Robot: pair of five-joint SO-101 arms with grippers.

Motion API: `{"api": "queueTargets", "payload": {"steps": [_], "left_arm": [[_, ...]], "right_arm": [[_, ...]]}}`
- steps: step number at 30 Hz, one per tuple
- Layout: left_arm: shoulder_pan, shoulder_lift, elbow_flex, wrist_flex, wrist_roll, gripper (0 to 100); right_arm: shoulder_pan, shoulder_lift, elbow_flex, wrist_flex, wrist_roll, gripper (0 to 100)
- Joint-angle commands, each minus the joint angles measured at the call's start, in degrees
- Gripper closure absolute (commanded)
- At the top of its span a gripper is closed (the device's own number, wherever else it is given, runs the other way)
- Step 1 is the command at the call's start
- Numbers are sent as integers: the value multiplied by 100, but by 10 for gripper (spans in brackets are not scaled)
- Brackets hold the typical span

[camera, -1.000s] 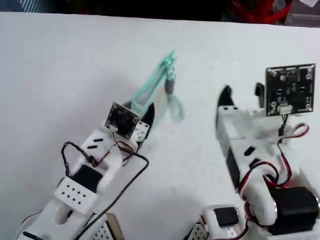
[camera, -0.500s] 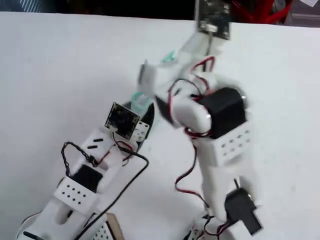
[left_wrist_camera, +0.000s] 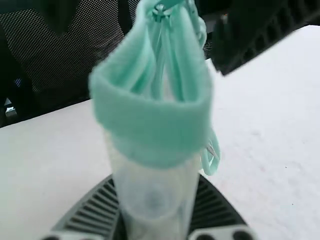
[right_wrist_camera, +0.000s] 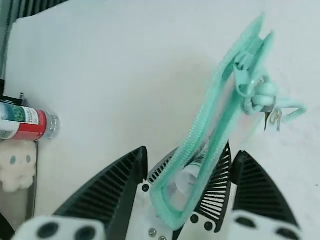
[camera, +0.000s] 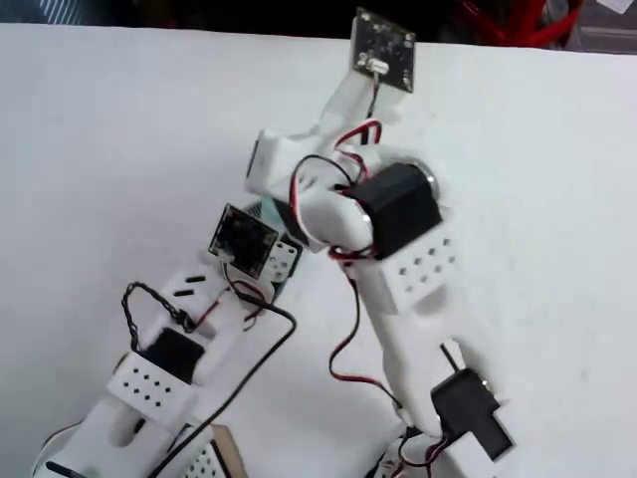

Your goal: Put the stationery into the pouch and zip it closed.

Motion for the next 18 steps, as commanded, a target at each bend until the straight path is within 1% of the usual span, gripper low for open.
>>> {"api": "queueTargets", "payload": {"steps": [1,3,5,6,8,10,12,13,15,17,18], "left_arm": [[-48,-31,-123,-176,26,978],[-66,-40,-123,-176,26,978],[-66,-40,-123,-176,26,978],[-66,-48,-123,-176,26,978],[-66,-48,-123,-176,26,978],[-66,-48,-123,-176,26,977],[-66,-48,-123,-176,26,976],[-75,-48,-123,-176,26,969],[-75,-48,-123,-141,62,918],[-75,-57,-114,26,202,820],[-110,-66,-158,220,404,778]], "right_arm": [[66,92,53,-13,-35,738],[119,233,-35,-13,-26,741],[242,347,-53,-13,220,752],[303,391,-62,-13,387,779],[470,488,-9,4,756,886],[699,558,35,-4,1442,987],[831,558,202,4,2268,964],[919,558,255,4,2585,967],[1165,558,281,4,2778,981],[1402,549,202,-4,2848,980],[1508,532,123,-4,2866,980]]}}
